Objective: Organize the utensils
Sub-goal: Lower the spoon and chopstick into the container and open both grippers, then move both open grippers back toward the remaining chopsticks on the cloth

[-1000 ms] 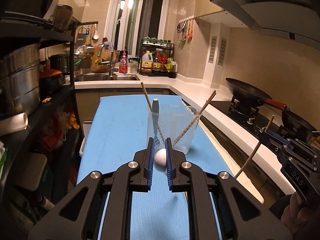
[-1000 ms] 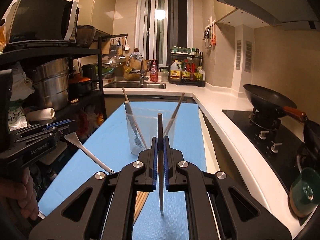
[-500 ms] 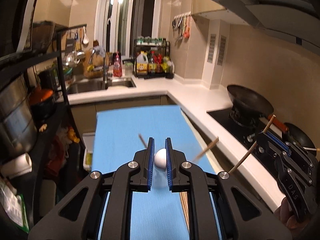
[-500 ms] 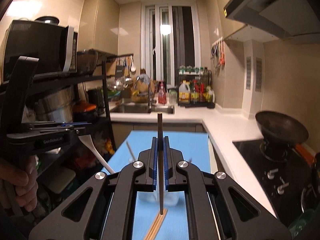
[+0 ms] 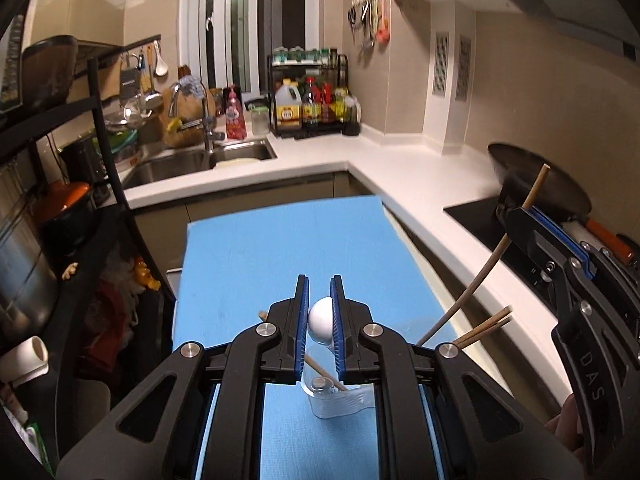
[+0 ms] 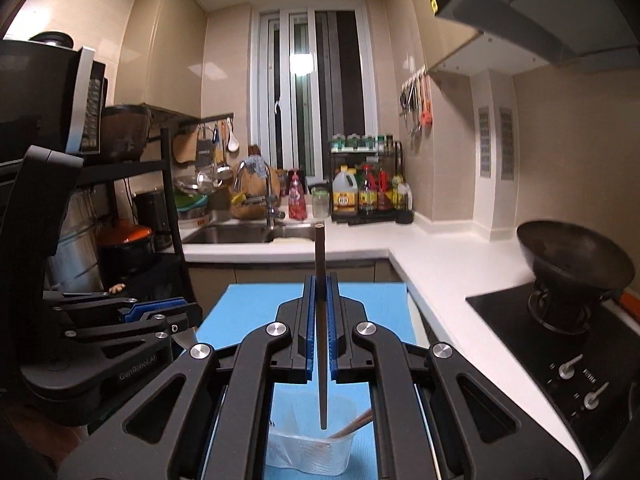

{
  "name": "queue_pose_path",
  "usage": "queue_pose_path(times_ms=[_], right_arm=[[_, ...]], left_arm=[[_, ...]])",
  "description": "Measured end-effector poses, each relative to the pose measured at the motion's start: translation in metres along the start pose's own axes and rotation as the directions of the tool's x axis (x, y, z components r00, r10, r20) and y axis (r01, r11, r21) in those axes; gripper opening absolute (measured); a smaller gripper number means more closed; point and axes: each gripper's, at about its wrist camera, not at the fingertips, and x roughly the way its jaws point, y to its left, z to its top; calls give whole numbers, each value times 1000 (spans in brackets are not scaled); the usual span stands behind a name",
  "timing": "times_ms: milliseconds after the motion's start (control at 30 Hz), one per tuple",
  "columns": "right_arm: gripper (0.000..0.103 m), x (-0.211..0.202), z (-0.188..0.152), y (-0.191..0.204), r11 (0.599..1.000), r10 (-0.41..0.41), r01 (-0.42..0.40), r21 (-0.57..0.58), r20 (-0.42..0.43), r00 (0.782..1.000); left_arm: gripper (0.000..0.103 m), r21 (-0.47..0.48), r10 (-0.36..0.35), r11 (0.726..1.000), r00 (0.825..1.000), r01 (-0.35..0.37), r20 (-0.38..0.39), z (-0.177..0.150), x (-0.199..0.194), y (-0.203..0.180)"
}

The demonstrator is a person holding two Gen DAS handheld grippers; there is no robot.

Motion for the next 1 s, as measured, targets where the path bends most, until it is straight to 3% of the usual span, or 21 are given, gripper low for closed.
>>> queue_pose_path(times_ms=[200, 433, 500, 533, 567, 600, 633, 833, 1000], right_arm=[[5, 20, -29, -4, 1000, 14, -14, -1, -62, 998], [7, 30, -47, -4, 1000, 25, -26, -3, -151, 988], [11, 29, -48, -3, 999, 35, -36, -5, -179, 983], [15, 27, -48, -3, 999, 35, -37, -11, -184, 982], [20, 23, -47, -2, 999, 28, -32, -21, -184, 983], [29, 19, -46, -1, 999, 24, -29, -26, -179, 983], [32, 12, -43, -1, 999, 26, -32, -29, -170, 985], [33, -37, -31, 0, 998, 40, -45, -40, -115, 992], [33, -89, -36, -5, 998, 53, -56, -36, -70, 996]], left_arm=[[11, 29, 2, 1000, 999, -1, -44, -24, 35, -6], [11, 31, -30, 999, 998, 32, -46, -34, 46, -11], [19, 29, -39, 999, 998, 40, -47, -36, 47, -11], [38, 28, -28, 999, 999, 29, -26, -36, 41, -10], [47, 25, -19, 1000, 1000, 19, 2, -35, 35, -8], [47, 16, -10, 1000, 999, 9, 34, -34, 25, -6], [47, 5, -5, 1000, 999, 4, 51, -34, 19, -3], [46, -68, 14, 998, 988, -4, 151, -47, -35, 6], [37, -54, 15, 999, 981, -4, 196, -80, -77, 0]])
